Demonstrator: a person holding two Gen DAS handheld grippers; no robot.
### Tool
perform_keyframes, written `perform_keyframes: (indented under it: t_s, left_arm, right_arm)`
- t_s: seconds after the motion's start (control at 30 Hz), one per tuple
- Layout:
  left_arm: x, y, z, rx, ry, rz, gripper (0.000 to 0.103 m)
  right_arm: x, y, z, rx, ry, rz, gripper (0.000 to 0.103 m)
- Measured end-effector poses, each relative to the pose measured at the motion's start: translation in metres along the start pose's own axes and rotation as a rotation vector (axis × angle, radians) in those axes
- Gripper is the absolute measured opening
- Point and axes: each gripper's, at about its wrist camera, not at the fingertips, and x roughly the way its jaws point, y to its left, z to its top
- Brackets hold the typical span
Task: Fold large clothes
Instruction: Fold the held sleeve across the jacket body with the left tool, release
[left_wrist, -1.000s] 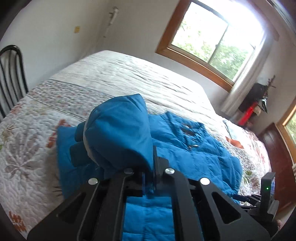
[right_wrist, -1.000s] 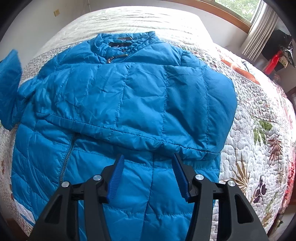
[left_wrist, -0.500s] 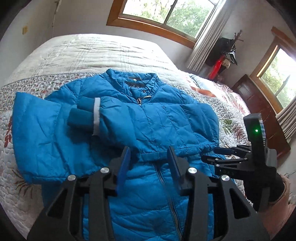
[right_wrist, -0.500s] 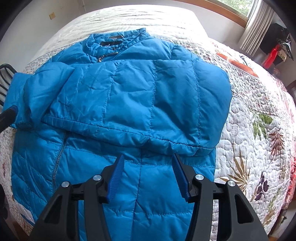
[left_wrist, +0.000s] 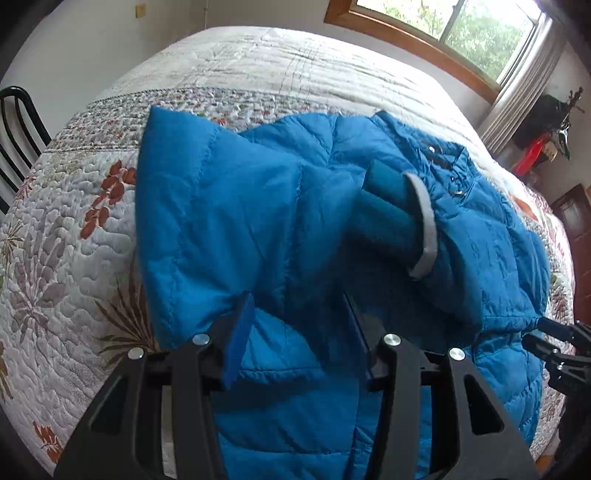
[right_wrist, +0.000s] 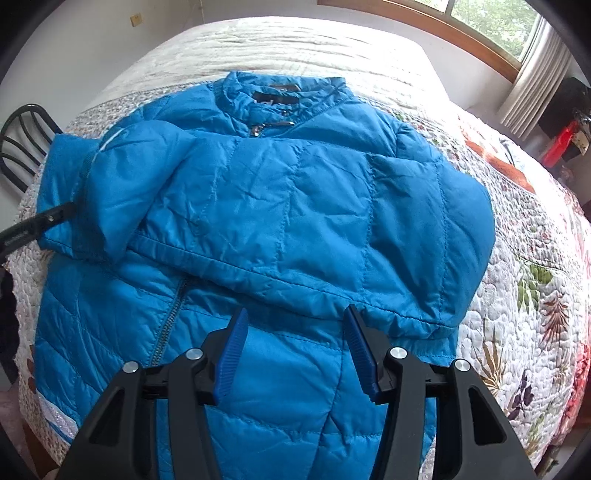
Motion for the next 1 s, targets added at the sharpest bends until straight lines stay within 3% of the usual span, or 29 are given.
perform_keyframes:
  t_s: [0.07, 0.17, 0.27, 0.4, 0.5, 0.63, 0.67, 0.73, 0.8, 1.0]
  left_arm:
    - [0.011, -0.004, -0.002, 0.021, 0.021, 0.009, 0.048]
    - [0.007, -0.005, 0.001, 0.031, 0.019, 0.005, 0.047]
    - [-0.011, -0.002, 0.004, 0.01, -0.013, -0.022, 0.048]
    - [-0.033, 0.008, 0.009, -0.001, -0.07, 0.023, 0.056]
    - [-0.034, 0.017, 0.012, -0.003, -0.073, 0.066, 0.058]
    - [-0.03, 0.029, 0.014, -0.015, -0.055, 0.07, 0.058]
    - [-0.029, 0.029, 0.014, -0.01, -0.054, 0.073, 0.058]
    - [-0.027, 0.028, 0.014, -0.001, -0.056, 0.077, 0.058]
    - [-0.027, 0.028, 0.015, 0.003, -0.06, 0.075, 0.058]
    - [-0.027, 0.029, 0.018, -0.003, -0.065, 0.069, 0.058]
  right_arm:
    - [-0.001, 0.009, 0.005, -0.011, 0.006, 0.037, 0.059]
    - [-0.006, 0.028, 0.014, -0.069, -0.011, 0.027, 0.065]
    - [-0.012, 0.047, 0.023, -0.108, -0.027, 0.056, 0.071]
    - [-0.011, 0.073, 0.037, -0.139, -0.035, 0.101, 0.079]
    - [0.0, 0.088, 0.047, -0.143, -0.015, 0.134, 0.08]
    - [0.022, 0.099, 0.06, -0.136, 0.021, 0.131, 0.079]
    - [0.025, 0.101, 0.062, -0.134, 0.029, 0.138, 0.075]
    - [0.031, 0.102, 0.064, -0.13, 0.05, 0.174, 0.054]
    - [0.036, 0.101, 0.065, -0.117, 0.067, 0.242, 0.024]
    - [0.028, 0.1, 0.063, -0.133, 0.026, 0.258, 0.009]
